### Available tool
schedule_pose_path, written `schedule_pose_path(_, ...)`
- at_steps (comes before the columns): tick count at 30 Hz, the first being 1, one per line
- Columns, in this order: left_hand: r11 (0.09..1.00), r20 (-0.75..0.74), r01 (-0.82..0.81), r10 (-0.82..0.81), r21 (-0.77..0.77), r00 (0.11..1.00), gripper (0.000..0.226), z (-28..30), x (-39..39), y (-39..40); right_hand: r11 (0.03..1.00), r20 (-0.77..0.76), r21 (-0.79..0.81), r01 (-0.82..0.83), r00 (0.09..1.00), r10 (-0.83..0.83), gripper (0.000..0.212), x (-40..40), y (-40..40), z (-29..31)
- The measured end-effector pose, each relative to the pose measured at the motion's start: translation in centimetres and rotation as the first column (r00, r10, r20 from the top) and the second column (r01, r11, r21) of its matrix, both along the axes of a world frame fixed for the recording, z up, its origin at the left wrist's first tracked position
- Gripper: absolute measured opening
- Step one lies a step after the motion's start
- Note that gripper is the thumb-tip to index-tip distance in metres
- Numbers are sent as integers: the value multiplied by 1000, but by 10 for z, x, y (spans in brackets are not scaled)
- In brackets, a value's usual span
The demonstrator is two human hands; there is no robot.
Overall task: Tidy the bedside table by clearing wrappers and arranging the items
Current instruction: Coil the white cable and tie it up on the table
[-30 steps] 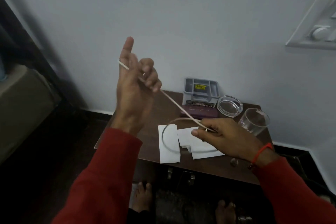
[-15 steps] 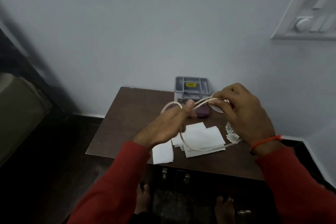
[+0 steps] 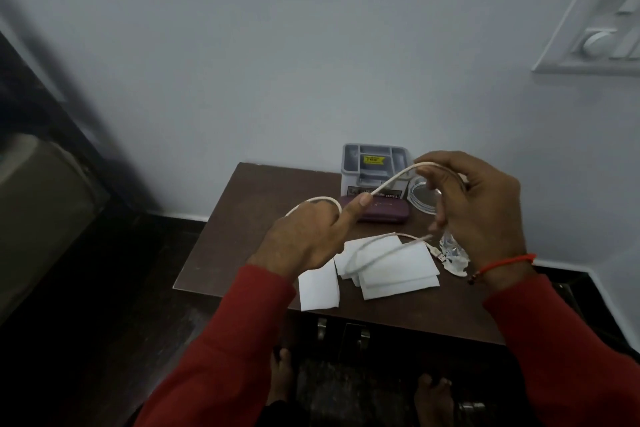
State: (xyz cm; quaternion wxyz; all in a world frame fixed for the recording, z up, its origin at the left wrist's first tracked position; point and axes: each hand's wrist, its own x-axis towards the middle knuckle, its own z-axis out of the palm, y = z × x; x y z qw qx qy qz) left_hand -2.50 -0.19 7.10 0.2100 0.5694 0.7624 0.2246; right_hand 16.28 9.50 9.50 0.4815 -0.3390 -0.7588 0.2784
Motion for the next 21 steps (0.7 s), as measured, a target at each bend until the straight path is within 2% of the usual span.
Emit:
schedule_pose_path(1,999,98,40,-38,-18,995,89,9,3,-1,1000,-32,-24,9,999,-10,9,0,1,2)
schedule_pose_path(2,994,274,107,-92,-39,957,86,19,6,-3,999,-59,-42,18,998,-20,9,0,2,5)
schedule_pose_path(3,978,510,203,-148,-55,848,83,30,8,-6,998,-82,-60,21,996,-26,11,1,4,8)
schedule_pose_path(4,947,725,319,-199,-30,660,80,40,9,-10,997,-94,-78,9,995,-17,13,1,5,11)
schedule_pose_path(5,907,870,417,-253,61,424,76,48,10,-13,996,-80,-87,-18,997,11,14,1,6,13)
schedule_pose_path(6,867,935,457,-309,201,174,69,55,10,-16,994,-37,-92,-58,998,54,15,0,4,13)
schedule_pose_path(7,829,931,438,-362,348,-52,62,61,10,-19,990,37,-95,-106,993,109,17,-2,1,10)
schedule_pose_path(8,806,884,365,-408,466,-228,55,66,10,-20,981,130,-105,-163,976,176,19,-7,-4,5)
schedule_pose_path(9,801,826,256,-448,541,-343,50,70,9,-21,966,225,-121,-229,941,252,22,-13,-10,-1)
schedule_pose_path(10,804,773,122,-499,581,-392,48,71,6,-21,945,306,-142,-296,894,327,23,-19,-17,-8)
schedule_pose_path(11,803,738,-22,-557,595,-380,49,70,2,-20,923,360,-155,-351,850,384,25,-26,-25,-14)
schedule_pose_path(12,790,728,-155,-609,594,-315,51,69,-4,-19,909,386,-162,-384,823,417,26,-32,-31,-19)
schedule_pose_path(14,729,751,-362,-651,581,-107,53,64,-13,-16,901,395,-166,-401,810,433,30,-39,-39,-23)
schedule_pose_path(16,657,795,-501,-597,562,109,50,58,-17,-9,916,412,-116,-383,821,395,35,-42,-40,-23)
schedule_pose_path(18,607,828,-566,-448,558,337,43,53,-14,-4,940,426,-25,-341,847,318,36,-43,-39,-21)
schedule_pose_path(19,597,805,-552,-330,582,492,37,49,-13,-1,947,420,24,-320,863,281,37,-43,-39,-18)
schedule_pose_path(20,613,720,-494,-185,617,669,32,42,-11,0,948,409,81,-307,878,249,37,-44,-39,-15)
schedule_pose_path(21,662,571,-398,-56,636,819,29,36,-9,1,943,400,148,-296,891,217,36,-45,-39,-11)
